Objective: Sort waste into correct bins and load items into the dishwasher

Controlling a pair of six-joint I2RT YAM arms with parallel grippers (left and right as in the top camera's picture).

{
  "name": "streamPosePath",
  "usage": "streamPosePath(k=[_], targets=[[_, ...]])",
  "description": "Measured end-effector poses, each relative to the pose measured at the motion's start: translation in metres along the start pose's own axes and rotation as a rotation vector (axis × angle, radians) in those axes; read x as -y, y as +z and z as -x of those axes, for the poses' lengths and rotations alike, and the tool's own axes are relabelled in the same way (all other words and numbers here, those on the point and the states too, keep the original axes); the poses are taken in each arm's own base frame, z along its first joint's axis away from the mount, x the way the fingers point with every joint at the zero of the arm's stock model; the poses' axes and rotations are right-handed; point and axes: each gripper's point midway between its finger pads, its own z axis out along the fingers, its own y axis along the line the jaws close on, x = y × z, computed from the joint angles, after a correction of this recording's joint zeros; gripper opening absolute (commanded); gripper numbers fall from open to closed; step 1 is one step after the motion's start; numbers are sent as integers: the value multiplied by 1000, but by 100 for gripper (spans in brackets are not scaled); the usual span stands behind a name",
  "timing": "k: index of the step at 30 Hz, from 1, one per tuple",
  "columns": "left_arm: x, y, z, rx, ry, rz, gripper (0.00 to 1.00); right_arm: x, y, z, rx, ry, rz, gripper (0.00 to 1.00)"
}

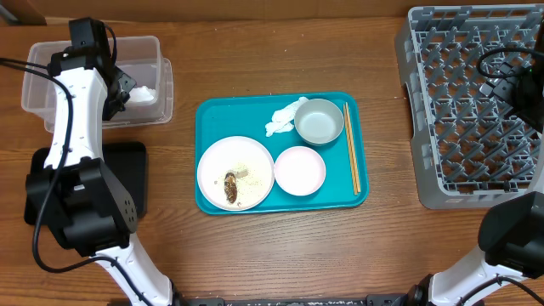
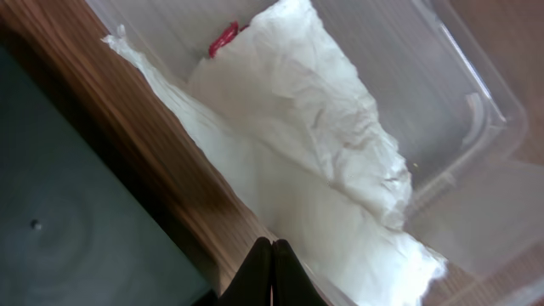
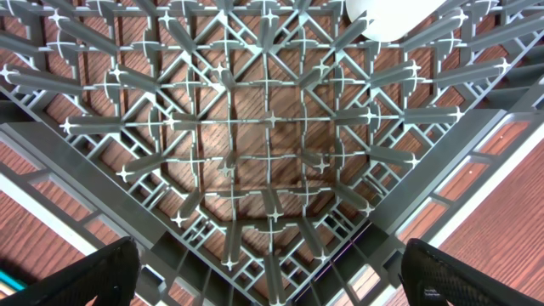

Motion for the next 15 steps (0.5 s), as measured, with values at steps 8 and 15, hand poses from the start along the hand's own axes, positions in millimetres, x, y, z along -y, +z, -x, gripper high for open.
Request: streamPosePath(k=[8,15], targets=[[-12,14,16,31,-50,29,4,0,0,0,0,0,0,100],[-14,24,32,69,-87,14,5,0,0,0,0,0,0,100]])
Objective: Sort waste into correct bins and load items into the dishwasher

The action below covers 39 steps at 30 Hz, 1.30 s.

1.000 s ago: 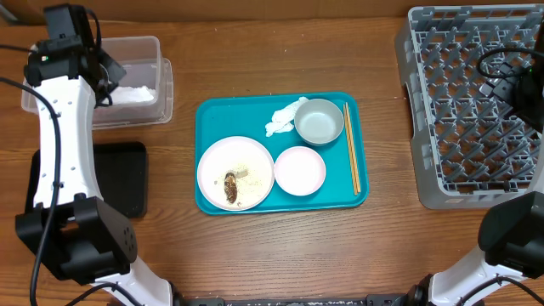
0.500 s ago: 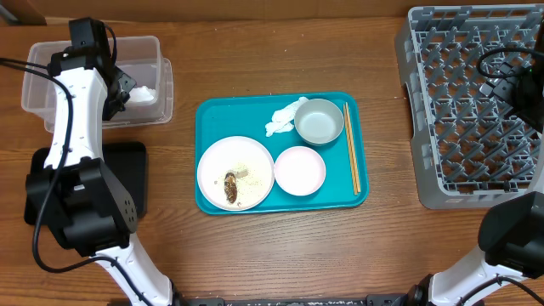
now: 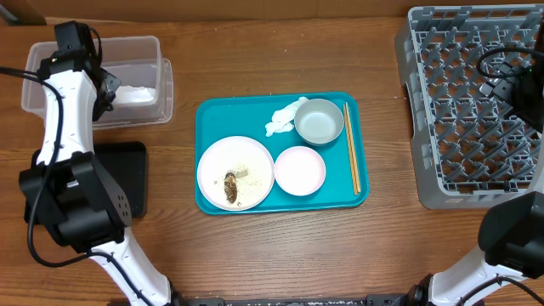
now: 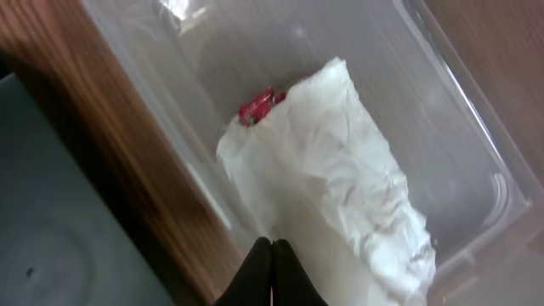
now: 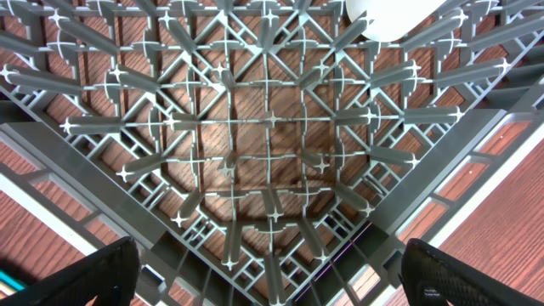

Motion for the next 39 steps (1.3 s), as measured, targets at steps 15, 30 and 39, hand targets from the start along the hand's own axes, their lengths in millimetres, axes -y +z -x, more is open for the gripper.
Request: streamPosePath(k=[15,30,39], targets=[[21,17,13,49,63,-67,7,0,0,0,0,0,0,100],[98,-157,25,6,139,-587,63,0,0,0,0,1,0,100],[166,-209,-108,-163,593,-784,94,0,0,0,0,0,0,100]])
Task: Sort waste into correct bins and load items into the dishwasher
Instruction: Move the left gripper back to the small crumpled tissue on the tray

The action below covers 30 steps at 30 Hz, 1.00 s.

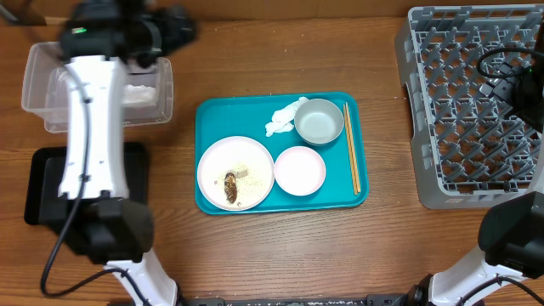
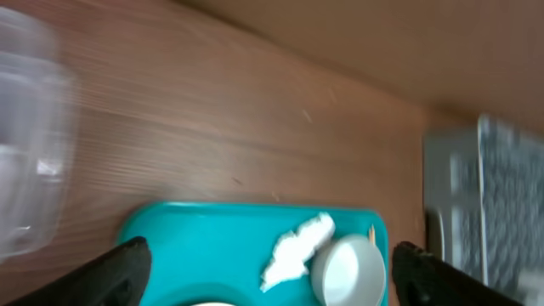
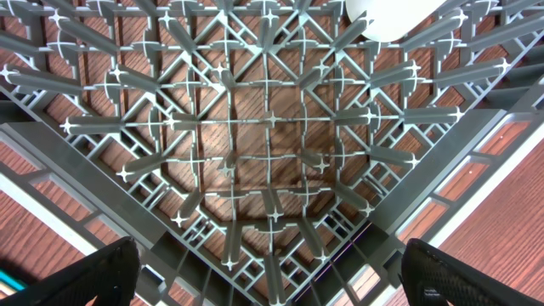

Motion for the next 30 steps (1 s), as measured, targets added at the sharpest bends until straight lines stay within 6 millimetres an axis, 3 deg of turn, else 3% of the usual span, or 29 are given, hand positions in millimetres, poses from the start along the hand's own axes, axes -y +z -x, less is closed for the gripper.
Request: streamPosePath(k=[2,6,12,14,22,30], targets=[[24,23,-22,-64,100,-26,94,0,0,0,0,0,0,100],[50,72,-67,-187,241,-24,92,0,0,0,0,0,0,100],[46,150,-140,-375,399,79,87,0,0,0,0,1,0,100],[43,165,-157,-415,435,99,85,0,0,0,0,0,0,100],[33,196,-193,-489,519,173,72,0,0,0,0,0,0,100],[17,195,-197,-514,533,246,67,0,0,0,0,1,0,100]])
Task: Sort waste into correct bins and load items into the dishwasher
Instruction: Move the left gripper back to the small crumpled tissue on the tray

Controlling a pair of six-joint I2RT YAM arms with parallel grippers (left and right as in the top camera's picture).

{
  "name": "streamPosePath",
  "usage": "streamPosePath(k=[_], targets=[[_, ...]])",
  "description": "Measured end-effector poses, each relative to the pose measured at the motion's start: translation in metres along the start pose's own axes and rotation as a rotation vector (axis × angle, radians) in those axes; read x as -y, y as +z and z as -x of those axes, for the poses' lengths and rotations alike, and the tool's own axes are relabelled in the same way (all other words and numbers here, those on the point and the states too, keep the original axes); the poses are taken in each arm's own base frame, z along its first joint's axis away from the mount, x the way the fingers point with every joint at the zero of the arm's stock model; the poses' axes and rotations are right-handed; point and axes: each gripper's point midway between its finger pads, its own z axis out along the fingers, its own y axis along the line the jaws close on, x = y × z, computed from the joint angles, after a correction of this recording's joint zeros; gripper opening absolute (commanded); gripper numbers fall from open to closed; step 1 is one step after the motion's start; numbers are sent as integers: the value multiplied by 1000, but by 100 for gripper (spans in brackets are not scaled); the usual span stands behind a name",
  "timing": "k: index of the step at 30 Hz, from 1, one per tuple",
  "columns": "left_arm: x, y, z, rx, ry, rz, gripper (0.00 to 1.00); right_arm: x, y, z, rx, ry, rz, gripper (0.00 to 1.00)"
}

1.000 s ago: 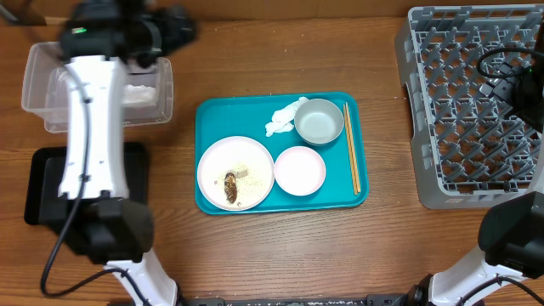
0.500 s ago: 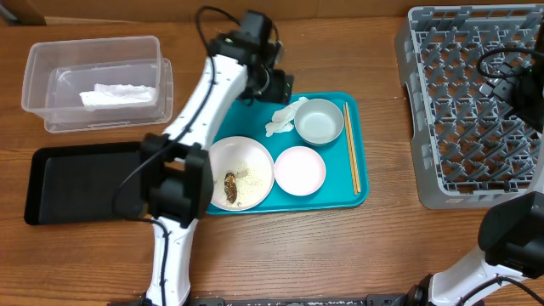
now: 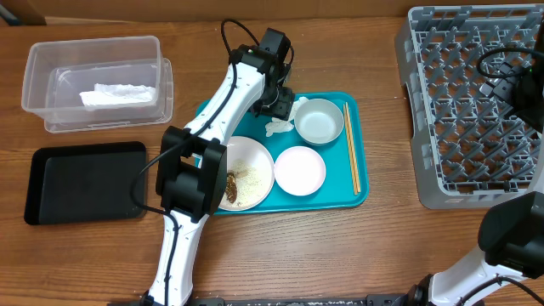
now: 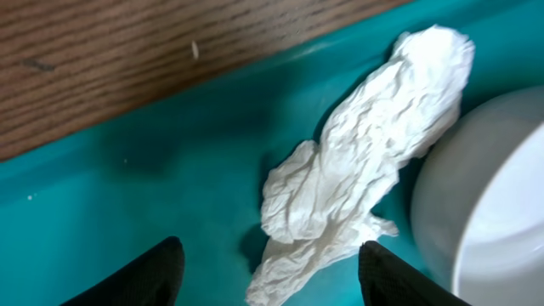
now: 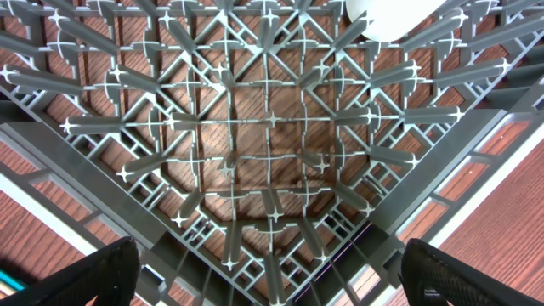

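Observation:
A crumpled white napkin (image 4: 365,161) lies at the back of the teal tray (image 4: 127,212), against the grey bowl (image 4: 484,212). My left gripper (image 4: 272,280) hangs low over it, open, one finger on each side of the napkin's near end. In the overhead view the left gripper (image 3: 280,109) covers part of the napkin (image 3: 275,128). The tray also holds the bowl (image 3: 320,121), a white plate with food scraps (image 3: 236,172), a small pale plate (image 3: 299,170) and chopsticks (image 3: 351,149). My right gripper (image 5: 272,280) is open above the grey dish rack (image 5: 272,153).
A clear plastic bin (image 3: 51,59) at the back left holds a white napkin (image 3: 119,92). In front of it lies a black bin (image 3: 85,181). The dish rack (image 3: 476,102) fills the right side, with the right gripper (image 3: 515,85) over it.
My left gripper was open and high near the clear bin, looking down at the tray. Now it is low over the napkin on the tray, still open. The right arm has not moved.
My left gripper was shut inside the clear bin, just above a white napkin lying there. Then it was shut a little further back over the bin. Then it was open and high, and now it is open over the tray's napkin.

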Motion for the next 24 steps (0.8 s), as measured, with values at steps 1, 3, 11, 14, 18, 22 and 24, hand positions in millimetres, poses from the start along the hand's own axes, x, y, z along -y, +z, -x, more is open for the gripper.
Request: streamPosePath(k=[1,3,11,14,18,22,24], targets=[[-1,1,-1,-6,0,4,68,0,0,0,0,0,0,100],[-1,5,-4,-18,-1,7,67,0,0,0,0,-1,0,100],[-1,21,-13,-66,-1,4,64,0,0,0,0,0,0,100],[0,21,-13,-68,-1,-3,50,0,0,0,0,0,0,100],[1,21,-13,-68,-1,-5,29,0,0,0,0,0,0,100],[1,21,-14,-72,-1,-8,18,0,0,0,0,-1,0,100],[2,21,-14,-73,-2,-12,5,0,0,0,0,0,0,100]])
